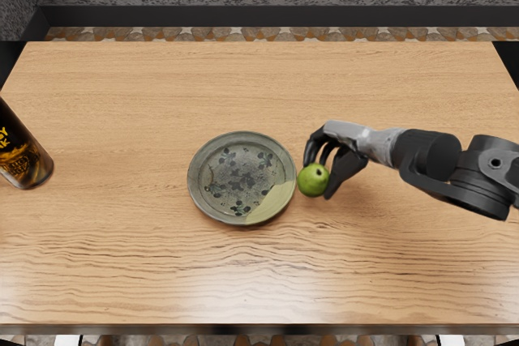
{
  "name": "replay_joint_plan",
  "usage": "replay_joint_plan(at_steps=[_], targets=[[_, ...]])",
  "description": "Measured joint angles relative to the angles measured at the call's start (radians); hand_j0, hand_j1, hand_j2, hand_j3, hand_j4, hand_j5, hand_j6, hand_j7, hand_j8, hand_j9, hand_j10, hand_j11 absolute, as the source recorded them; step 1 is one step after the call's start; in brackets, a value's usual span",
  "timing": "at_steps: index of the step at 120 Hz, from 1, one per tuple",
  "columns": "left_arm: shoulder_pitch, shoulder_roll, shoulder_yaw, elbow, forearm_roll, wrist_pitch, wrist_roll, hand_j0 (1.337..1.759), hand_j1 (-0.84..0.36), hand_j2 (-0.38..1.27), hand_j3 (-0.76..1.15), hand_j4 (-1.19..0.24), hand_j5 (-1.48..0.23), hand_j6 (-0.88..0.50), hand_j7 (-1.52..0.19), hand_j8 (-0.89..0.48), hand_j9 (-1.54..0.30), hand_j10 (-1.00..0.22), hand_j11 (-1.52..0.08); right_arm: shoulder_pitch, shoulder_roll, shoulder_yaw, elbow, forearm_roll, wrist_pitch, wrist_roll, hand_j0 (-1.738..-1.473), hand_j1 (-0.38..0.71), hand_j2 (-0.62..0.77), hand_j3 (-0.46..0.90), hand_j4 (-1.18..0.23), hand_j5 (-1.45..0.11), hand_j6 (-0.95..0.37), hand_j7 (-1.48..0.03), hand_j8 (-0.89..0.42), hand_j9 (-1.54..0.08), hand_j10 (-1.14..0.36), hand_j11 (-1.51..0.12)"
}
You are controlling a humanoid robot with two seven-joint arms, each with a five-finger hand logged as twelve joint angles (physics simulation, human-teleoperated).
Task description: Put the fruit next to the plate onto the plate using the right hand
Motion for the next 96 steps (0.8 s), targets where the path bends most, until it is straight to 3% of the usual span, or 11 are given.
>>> replay_joint_plan(at_steps=[60,96], targets=[[0.0,0.0,0.002,0.001,0.0,0.0,0.0,1.658,0.35,0.0,0.0,0.0,0.0,0.0,0.0,0.0,0.0,0.0,0.0,0.011,0.057,0.096,-0.002,0.073,0.02,0.0,-1.658,0.36,0.56,0.0,-0.71,-1.04,-0.47,-0.99,-0.49,-1.02,-0.74,-1.03],[0.0,0.0,0.002,0.001,0.001,0.0,0.0,1.658,0.35,0.0,0.0,0.0,0.0,0.0,0.0,0.0,0.0,0.0,0.0,0.058,0.136,0.104,-0.061,0.084,0.021,0.0,-1.658,0.35,0.56,0.0,-0.72,-1.03,-0.48,-0.99,-0.49,-1.02,-0.75,-1.03]])
